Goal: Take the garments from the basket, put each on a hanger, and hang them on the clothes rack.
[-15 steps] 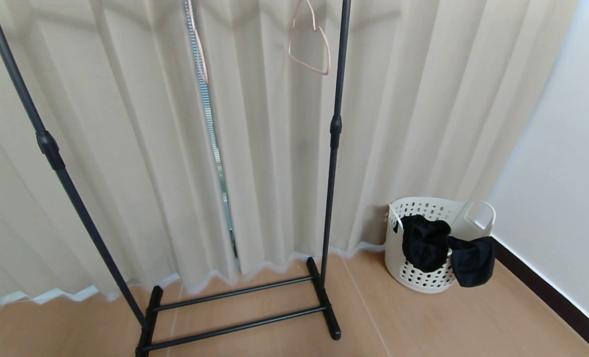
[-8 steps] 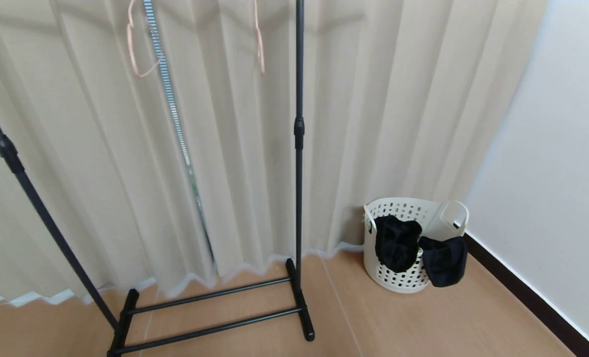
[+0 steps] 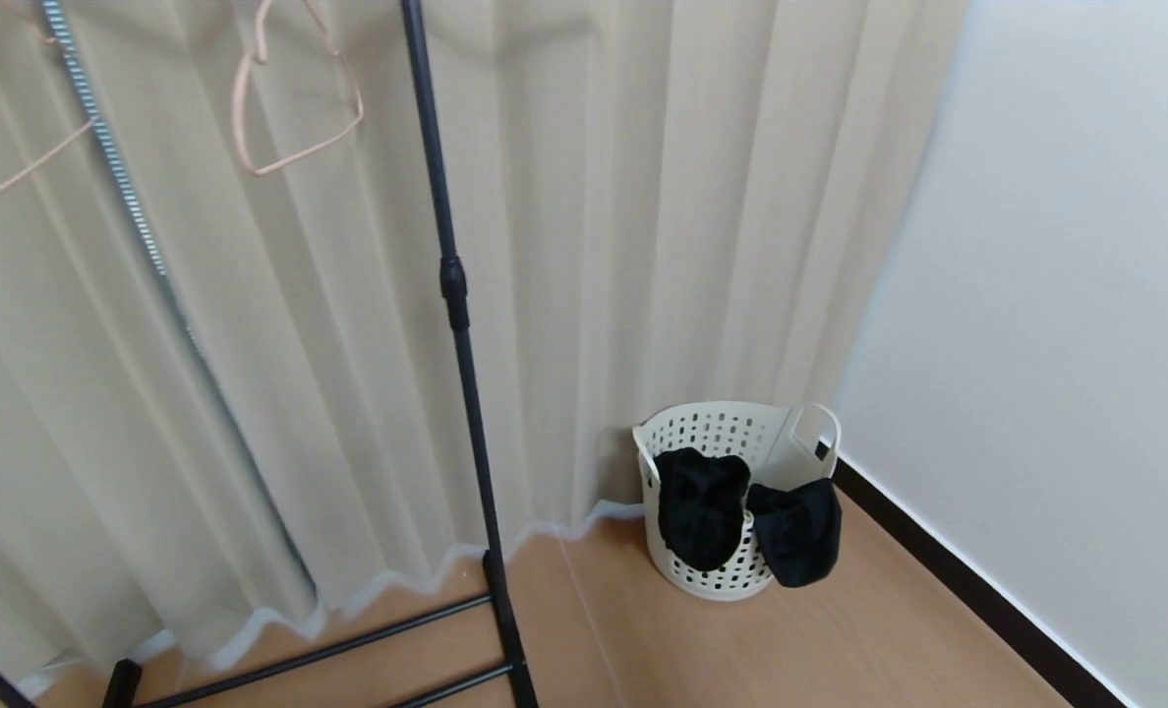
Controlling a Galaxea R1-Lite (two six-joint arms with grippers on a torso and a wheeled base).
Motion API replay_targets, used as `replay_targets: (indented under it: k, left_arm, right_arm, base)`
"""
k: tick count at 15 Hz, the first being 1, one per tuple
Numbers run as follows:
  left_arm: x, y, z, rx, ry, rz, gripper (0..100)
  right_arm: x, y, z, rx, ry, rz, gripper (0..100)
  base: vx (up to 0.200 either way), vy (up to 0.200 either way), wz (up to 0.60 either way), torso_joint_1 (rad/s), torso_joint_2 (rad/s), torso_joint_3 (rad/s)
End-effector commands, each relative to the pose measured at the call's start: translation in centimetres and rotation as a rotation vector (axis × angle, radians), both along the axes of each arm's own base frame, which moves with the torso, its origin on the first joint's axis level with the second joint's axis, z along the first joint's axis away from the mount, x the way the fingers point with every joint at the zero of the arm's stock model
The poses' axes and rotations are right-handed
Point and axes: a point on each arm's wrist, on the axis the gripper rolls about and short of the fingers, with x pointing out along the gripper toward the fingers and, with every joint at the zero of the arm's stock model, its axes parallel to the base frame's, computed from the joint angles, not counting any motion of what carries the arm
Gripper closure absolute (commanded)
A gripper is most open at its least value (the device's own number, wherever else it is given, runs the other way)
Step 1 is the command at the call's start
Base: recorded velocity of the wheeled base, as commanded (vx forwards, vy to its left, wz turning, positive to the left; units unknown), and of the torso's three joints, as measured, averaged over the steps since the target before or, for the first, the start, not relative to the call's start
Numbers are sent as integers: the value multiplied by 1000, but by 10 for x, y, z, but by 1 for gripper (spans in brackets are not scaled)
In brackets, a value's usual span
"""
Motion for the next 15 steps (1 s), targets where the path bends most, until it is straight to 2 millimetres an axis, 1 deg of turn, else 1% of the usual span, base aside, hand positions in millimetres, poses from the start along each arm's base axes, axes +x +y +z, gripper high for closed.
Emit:
replay_targets:
  k: [1,3,15]
  left_arm:
    - [0,0,0,0,0,0,0]
    - [0,0,0,0,0,2,0]
    - [0,0,0,-2,2,6,0]
  right_arm:
    - [0,0,0,0,2,0,0]
    - [0,0,0,0,2,0,0]
    - [0,0,0,0,2,0,0]
  base:
    - [200,0,0,7,7,2]
    - [200,0,0,10,2,0]
    - [0,0,0,0,0,0]
